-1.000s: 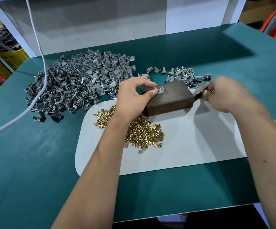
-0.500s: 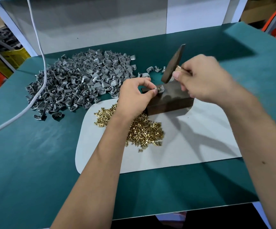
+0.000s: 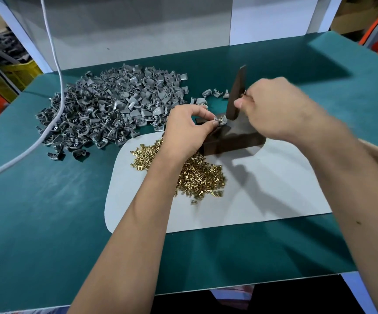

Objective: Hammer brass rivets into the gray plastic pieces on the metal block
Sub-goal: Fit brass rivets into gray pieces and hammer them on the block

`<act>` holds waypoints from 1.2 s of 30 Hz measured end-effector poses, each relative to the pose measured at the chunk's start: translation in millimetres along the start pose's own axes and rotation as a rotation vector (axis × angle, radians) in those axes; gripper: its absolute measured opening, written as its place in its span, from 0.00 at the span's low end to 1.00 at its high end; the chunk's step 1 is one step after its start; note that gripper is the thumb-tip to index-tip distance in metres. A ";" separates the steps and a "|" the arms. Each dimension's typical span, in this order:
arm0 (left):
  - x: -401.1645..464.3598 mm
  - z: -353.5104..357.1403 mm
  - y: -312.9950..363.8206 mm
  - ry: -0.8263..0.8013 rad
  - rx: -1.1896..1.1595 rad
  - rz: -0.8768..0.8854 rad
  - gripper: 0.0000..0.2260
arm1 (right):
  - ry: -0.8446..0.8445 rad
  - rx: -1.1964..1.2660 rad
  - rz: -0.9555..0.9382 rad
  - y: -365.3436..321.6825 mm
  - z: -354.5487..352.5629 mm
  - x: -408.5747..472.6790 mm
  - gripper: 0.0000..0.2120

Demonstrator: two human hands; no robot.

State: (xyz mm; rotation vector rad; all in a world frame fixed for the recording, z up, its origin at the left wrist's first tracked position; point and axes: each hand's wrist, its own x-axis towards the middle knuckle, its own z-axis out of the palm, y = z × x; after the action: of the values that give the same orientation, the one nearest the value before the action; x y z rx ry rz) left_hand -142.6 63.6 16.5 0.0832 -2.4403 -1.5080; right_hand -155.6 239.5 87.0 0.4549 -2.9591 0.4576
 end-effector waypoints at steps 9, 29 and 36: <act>-0.3 0.4 0.1 0.008 0.012 0.022 0.03 | 0.004 -0.062 -0.029 -0.3 11.6 -0.4 0.18; 2.1 -3.2 -2.4 -0.015 0.023 0.027 0.03 | -0.022 -0.144 -0.106 -15.2 6.8 -3.1 0.15; 2.6 -3.5 -4.4 -0.010 0.009 0.028 0.04 | 0.087 -0.119 -0.103 -14.7 11.7 0.0 0.15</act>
State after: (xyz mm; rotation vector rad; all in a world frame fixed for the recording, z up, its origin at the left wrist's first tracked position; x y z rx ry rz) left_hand -144.6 58.0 14.6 0.0432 -2.4464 -1.4889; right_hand -151.8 222.5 80.0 0.5559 -2.8432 0.2805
